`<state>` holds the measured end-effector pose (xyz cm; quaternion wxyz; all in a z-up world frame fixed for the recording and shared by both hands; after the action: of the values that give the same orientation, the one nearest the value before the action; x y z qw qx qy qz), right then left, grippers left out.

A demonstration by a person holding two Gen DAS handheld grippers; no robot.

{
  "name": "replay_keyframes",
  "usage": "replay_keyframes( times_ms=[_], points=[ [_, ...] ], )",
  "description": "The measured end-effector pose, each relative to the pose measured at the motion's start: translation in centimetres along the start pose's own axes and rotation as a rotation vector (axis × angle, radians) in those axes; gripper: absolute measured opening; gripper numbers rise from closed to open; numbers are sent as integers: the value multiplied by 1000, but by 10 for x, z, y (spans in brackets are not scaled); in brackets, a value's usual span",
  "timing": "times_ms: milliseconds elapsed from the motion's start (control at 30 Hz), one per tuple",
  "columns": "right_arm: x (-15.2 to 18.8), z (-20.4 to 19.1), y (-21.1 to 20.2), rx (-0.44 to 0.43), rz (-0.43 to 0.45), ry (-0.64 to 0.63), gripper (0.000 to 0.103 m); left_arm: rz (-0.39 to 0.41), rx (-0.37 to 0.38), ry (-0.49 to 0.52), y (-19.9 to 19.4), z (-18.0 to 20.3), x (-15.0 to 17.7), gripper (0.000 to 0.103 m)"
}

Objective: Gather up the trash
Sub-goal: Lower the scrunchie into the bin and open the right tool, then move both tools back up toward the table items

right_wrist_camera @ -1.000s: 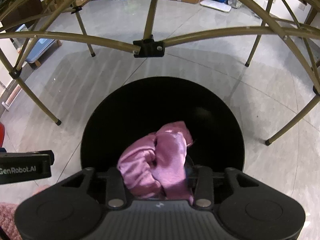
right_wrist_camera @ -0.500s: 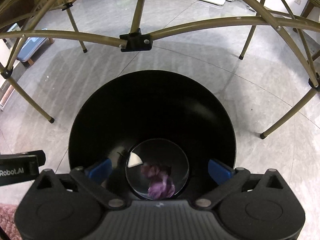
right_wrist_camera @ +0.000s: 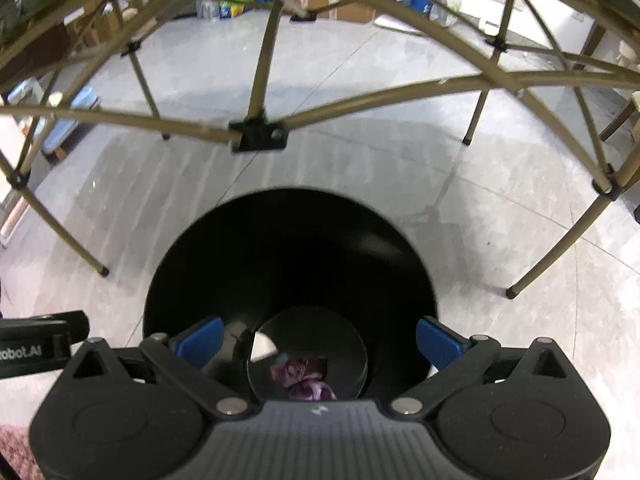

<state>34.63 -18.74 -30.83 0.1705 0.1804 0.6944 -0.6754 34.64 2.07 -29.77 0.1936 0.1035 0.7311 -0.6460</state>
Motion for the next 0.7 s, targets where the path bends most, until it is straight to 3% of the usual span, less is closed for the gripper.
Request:
replay_keyframes(
  times_ms=[300,700],
  points=[
    [-16,22,-33,-15,132,55,103,109,49,-45,-30,-1,-15,103],
    [-40,38,-105,-30,401,35,103,271,130,-59,-80,7,-31,103]
  ],
)
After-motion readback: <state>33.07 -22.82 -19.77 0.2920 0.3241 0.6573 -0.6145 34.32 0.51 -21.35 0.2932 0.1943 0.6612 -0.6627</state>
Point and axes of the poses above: each gripper's, at about its wrist camera, not at the fingertips, and y roughly the way its jaws point, z to its right, x to its underside, the point moved 5 cm from there along y, roughly the way its jaws point, and after that the axes turned 1 degree about x, right-handed, at the moved point
